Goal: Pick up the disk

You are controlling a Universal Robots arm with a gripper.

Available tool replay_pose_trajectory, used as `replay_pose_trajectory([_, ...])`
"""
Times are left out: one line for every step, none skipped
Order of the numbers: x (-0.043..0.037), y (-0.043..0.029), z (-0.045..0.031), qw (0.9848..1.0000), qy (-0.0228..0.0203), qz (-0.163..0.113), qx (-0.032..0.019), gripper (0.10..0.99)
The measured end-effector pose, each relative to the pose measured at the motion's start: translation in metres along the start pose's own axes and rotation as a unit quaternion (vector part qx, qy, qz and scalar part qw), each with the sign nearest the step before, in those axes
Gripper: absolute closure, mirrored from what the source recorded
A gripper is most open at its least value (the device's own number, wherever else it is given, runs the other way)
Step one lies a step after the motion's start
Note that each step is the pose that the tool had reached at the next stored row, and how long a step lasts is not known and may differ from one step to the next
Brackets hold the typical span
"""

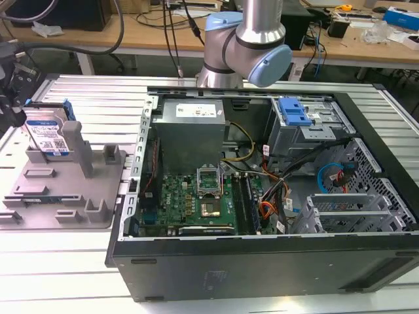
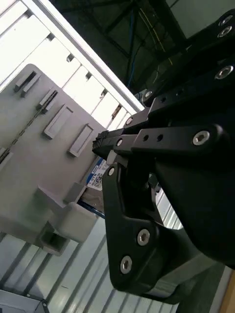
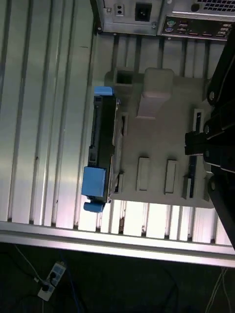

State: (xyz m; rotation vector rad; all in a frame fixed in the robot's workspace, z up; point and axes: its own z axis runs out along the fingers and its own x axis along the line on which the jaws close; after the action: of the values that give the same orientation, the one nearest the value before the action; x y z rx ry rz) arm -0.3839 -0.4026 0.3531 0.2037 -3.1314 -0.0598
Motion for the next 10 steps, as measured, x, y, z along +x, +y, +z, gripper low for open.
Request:
replay_pose_trajectory([0.0,0.0,0.0,1.0,0.0003,-0.01,0.0,0.98])
replay_pose_trajectory([0.0,0.0,0.0,0.9998,0.0007,-0.02,0.0,0.98])
replay_pose_trajectory([0.0,0.0,0.0,0.9994,0.0013,-0.035,0.0,0.98])
replay_pose_trajectory([0.0,0.0,0.0,0.9984,0.0021,-0.056,0.0,0.98])
replay_pose_trajectory([0.0,0.0,0.0,0.9974,0.0028,-0.072,0.0001,0.98])
replay_pose_trajectory([0.0,0.0,0.0,0.9966,0.0032,-0.082,0.0001,0.98])
replay_pose_trajectory([0.0,0.0,0.0,0.9954,0.0036,-0.095,0.0001,0.98])
replay_pose_trajectory([0.0,0.0,0.0,0.9941,0.0042,-0.108,0.0001,0.98])
replay_pose_trajectory([0.0,0.0,0.0,0.9931,0.0045,-0.117,0.0001,0.98])
replay_pose_trajectory([0.0,0.0,0.0,0.9916,0.0049,-0.13,0.0001,0.98])
